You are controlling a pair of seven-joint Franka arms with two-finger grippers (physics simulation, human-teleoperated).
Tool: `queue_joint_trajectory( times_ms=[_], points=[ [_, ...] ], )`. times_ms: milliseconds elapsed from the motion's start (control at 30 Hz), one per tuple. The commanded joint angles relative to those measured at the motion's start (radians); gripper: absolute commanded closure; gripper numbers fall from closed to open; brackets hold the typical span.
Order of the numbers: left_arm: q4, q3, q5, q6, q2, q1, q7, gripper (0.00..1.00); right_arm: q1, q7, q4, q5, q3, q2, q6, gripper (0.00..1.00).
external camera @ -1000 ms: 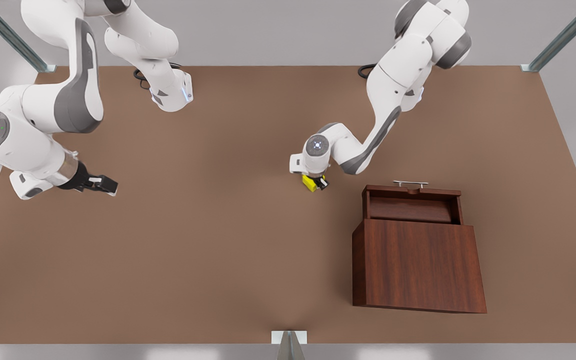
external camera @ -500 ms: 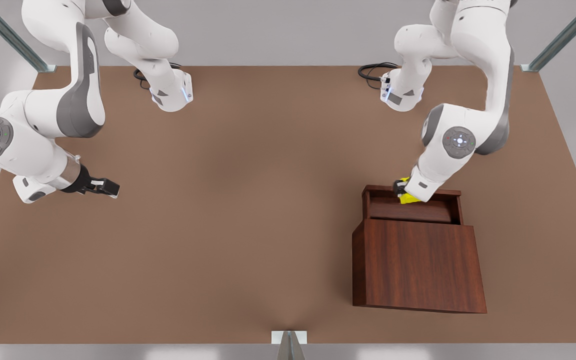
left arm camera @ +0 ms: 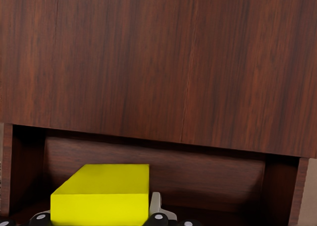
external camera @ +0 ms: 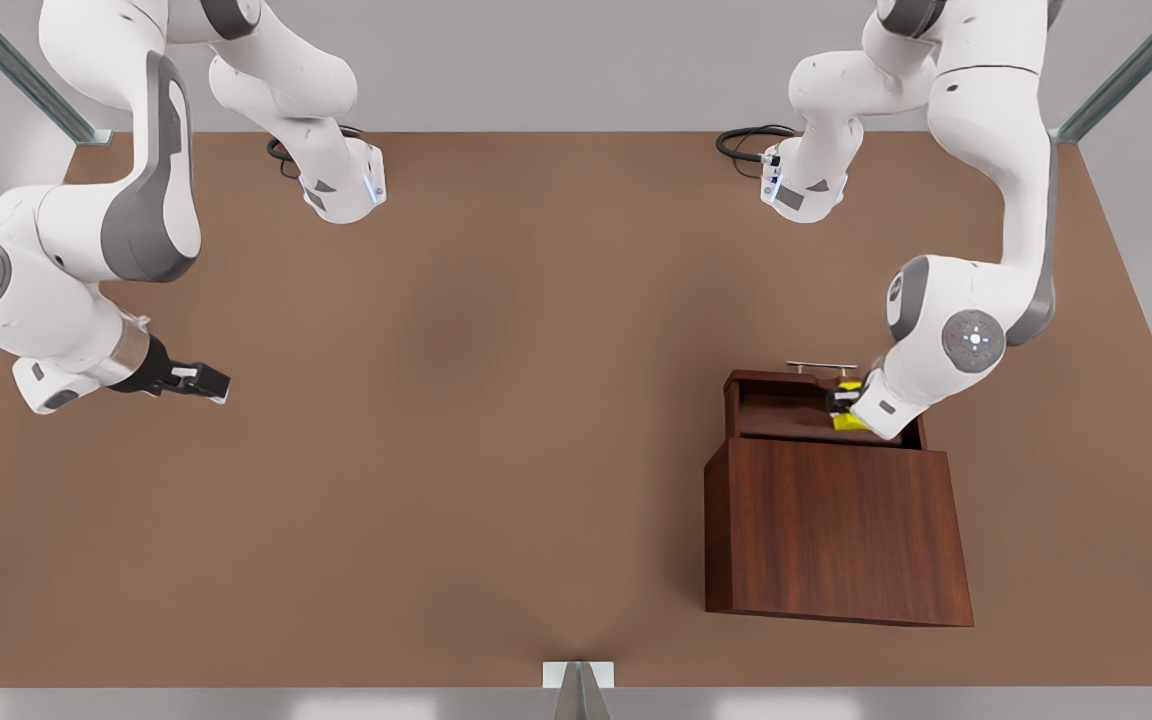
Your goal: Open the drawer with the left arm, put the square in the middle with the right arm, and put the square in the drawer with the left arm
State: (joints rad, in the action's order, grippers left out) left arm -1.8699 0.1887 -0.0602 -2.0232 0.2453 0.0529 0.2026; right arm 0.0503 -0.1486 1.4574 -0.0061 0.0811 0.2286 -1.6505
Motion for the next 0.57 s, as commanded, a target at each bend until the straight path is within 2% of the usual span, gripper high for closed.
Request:
queue_joint_trajectory(
  times_ms=[0, 167, 200, 267, 333, 367, 533],
  points=[
    [0.0, 0.0, 0.011, 0.0, 0.0, -0.001, 0.0, 0.0, 0.0, 0.001, 0.001, 0.002, 0.0, 0.0, 0.001, 0.0],
    [0.0, 0.0, 0.011, -0.005, 0.0, -0.001, -0.002, 0.0, 0.002, 0.011, 0.001, 0.002, -0.001, 0.001, 0.001, 0.0],
    [0.032, -0.005, -0.05, 0.049, -0.032, -0.001, -0.043, 0.0, 0.002, 0.011, 0.001, 0.002, -0.001, 0.001, 0.001, 0.0],
    [0.262, -0.003, -0.092, 0.418, -0.055, -0.016, -0.549, 0.0, 0.002, 0.012, 0.001, 0.002, -0.001, 0.001, 0.001, 0.0],
    [0.34, -0.017, -0.09, 0.446, -0.087, -0.05, -0.557, 0.0, 0.002, 0.011, 0.001, 0.003, -0.001, 0.001, 0.001, 0.0],
    [0.374, -0.066, -0.086, 0.454, -0.089, -0.088, -0.535, 0.0, 0.002, 0.011, 0.0, 0.003, -0.001, 0.003, 0.001, 0.0],
    [0.422, -0.061, -0.09, 0.521, -0.063, -0.091, -0.523, 0.0, 0.002, 0.009, -0.002, 0.003, -0.001, 0.006, 0.001, 0.0]
  ],
)
